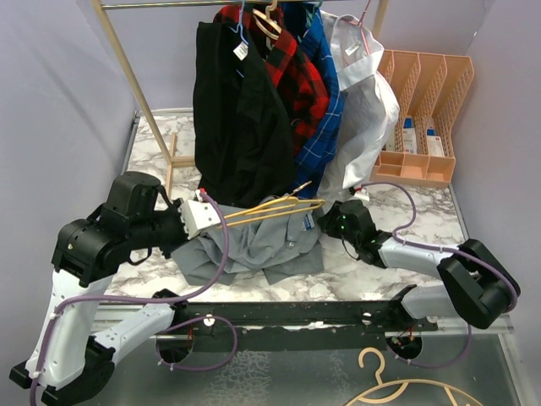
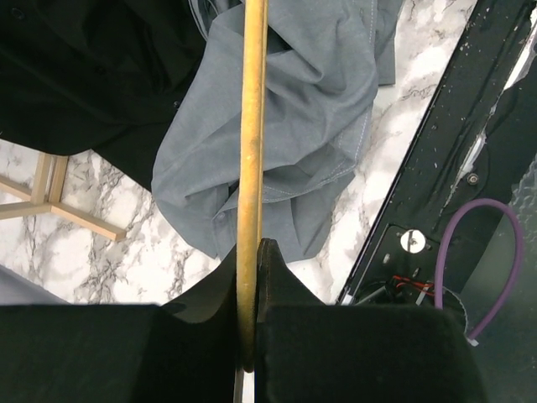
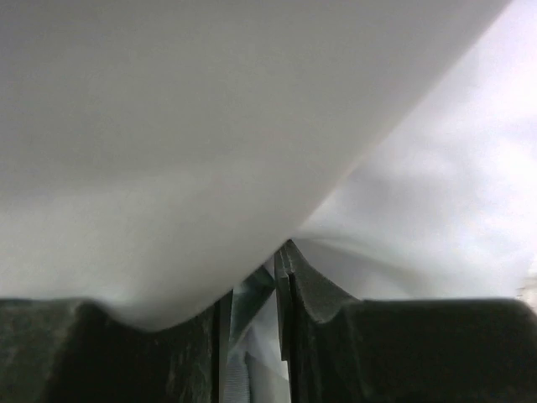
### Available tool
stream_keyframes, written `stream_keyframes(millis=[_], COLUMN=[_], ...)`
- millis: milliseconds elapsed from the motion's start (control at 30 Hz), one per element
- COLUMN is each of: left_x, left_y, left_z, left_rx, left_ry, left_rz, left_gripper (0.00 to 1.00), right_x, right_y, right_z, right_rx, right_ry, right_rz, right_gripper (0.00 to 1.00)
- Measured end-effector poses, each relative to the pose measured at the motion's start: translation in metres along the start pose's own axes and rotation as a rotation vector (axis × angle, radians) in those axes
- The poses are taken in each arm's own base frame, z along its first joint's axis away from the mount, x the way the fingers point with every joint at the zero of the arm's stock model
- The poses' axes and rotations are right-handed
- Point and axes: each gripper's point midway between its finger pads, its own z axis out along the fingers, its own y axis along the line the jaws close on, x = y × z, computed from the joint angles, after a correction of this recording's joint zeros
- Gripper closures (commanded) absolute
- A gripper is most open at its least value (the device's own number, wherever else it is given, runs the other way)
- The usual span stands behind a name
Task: Place the shirt on the hanger
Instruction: Hang the shirt on the hanger.
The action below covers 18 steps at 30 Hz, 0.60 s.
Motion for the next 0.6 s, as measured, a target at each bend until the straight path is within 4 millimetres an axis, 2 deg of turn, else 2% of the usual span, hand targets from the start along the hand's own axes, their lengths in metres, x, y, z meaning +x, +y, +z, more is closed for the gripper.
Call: stream_keyframes(millis=[67,100,367,600], left_x=[0.0,0.0,0.0,-0.003], left_y=[0.0,0.001,0.001,-0.006], left_z=[0.001,0.001,0.004,0.011], left_rx=[0.001,0.0,0.009,0.057], left_ry=[0.003,0.006,0.017,0.028], left_rz=[-0.003,-0.004,-0.012,-0.026], left_gripper=[1.0,1.0,1.0,1.0], right_x=[0.0,0.0,-0.007,-0.046], right_y=[-0.002,-0.002,0.0,0.022], right_z=[0.003,0.004,0.0,-0.025], right_rx=[0.002,0.001,-0.019,-0.079], right_ry=[-0.003,-0.003,-0.024,-0.108], right_rz=[-0.005,-0.004,-0.021,-0.104], right_gripper=[0.96,0.99,0.99,0.99])
